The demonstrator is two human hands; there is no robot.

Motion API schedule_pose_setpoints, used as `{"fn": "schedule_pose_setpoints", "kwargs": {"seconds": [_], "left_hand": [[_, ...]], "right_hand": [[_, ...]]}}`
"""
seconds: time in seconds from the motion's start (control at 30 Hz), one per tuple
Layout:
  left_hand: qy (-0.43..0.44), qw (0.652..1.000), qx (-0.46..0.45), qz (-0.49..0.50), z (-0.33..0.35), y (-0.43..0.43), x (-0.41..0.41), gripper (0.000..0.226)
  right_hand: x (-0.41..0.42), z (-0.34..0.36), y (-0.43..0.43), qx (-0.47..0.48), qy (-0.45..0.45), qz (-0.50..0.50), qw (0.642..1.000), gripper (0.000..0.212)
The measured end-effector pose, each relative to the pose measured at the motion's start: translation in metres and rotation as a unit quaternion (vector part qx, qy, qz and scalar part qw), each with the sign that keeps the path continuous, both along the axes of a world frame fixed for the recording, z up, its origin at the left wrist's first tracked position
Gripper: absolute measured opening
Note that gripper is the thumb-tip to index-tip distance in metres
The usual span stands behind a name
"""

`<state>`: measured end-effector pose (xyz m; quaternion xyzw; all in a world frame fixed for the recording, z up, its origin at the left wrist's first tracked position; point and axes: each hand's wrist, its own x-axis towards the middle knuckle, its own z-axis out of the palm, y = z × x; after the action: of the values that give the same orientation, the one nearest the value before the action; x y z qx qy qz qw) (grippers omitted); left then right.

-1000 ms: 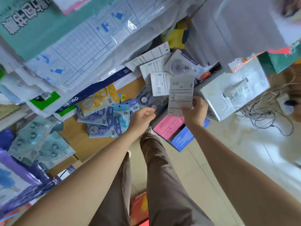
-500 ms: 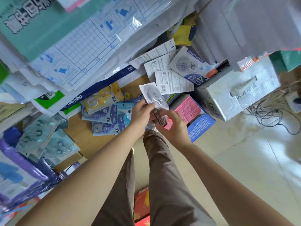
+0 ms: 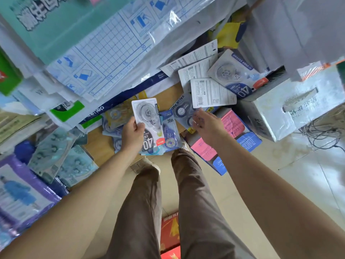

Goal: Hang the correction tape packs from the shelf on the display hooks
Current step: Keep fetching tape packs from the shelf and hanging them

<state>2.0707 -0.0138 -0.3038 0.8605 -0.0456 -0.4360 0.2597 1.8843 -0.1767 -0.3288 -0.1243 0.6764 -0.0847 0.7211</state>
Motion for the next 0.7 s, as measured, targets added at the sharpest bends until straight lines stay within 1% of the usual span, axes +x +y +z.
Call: {"fn": "schedule_pose_setpoints", "kwargs": {"seconds": [0.03,0.1,0.13,0.2,0.27,0.3,0.33,0.4,0.43,0.47,0.5,0.57,0.63,0.7], "left_hand": [[-0.02,1.0,0.005,-0.011,-0.003,0.002,0.001,0.012],[-0.057,0.998,0.011,-0.023,-0.006,0.003,0.002,0.026],[-0.089,0.996,0.012,-0.027,-0.005,0.002,0.001,0.034],[-0.188,0.98,0.005,-0.066,0.0,-0.002,-0.004,0.043],[-0.272,0.951,-0.022,-0.146,0.005,-0.009,-0.014,0.042],[-0.293,0.935,-0.042,-0.194,0.006,-0.015,-0.019,0.04],[-0.298,0.922,-0.062,-0.242,0.004,-0.022,-0.025,0.038],[-0.276,0.9,-0.09,-0.325,-0.005,-0.038,-0.036,0.037],[-0.264,0.889,-0.097,-0.36,-0.01,-0.046,-0.041,0.038],[-0.253,0.879,-0.098,-0.392,-0.017,-0.055,-0.046,0.04],[-0.244,0.87,-0.095,-0.419,-0.024,-0.063,-0.051,0.043],[-0.227,0.857,-0.074,-0.457,-0.035,-0.077,-0.06,0.059],[-0.216,0.845,-0.027,-0.488,-0.046,-0.086,-0.067,0.087],[-0.229,0.828,0.022,-0.512,-0.053,-0.09,-0.073,0.112]], "right_hand": [[0.005,-0.002,-0.006,0.023,-0.016,-0.052,0.998,0.02],[0.014,-0.008,-0.015,0.048,-0.033,-0.139,0.989,0.017],[0.017,-0.009,-0.017,0.054,-0.03,-0.161,0.985,0.015],[0.019,-0.004,-0.019,0.052,-0.015,-0.163,0.985,0.013],[0.015,0.01,-0.019,0.033,-0.007,-0.131,0.991,0.011],[0.009,0.018,-0.019,0.026,-0.007,-0.113,0.993,0.009],[0.002,0.027,-0.018,0.022,-0.003,-0.098,0.995,0.007],[-0.016,0.042,-0.017,0.014,0.023,-0.072,0.997,0.01],[-0.025,0.048,-0.016,0.005,0.041,-0.055,0.998,0.007],[-0.034,0.056,-0.014,-0.005,0.061,-0.027,0.998,0.004],[-0.043,0.061,-0.012,-0.018,0.081,0.011,0.997,0.007],[-0.061,0.068,-0.005,-0.051,0.123,0.099,0.986,0.012],[-0.078,0.075,0.002,-0.092,0.162,0.167,0.968,0.011],[-0.092,0.08,0.007,-0.137,0.195,0.221,0.946,0.009]]}}
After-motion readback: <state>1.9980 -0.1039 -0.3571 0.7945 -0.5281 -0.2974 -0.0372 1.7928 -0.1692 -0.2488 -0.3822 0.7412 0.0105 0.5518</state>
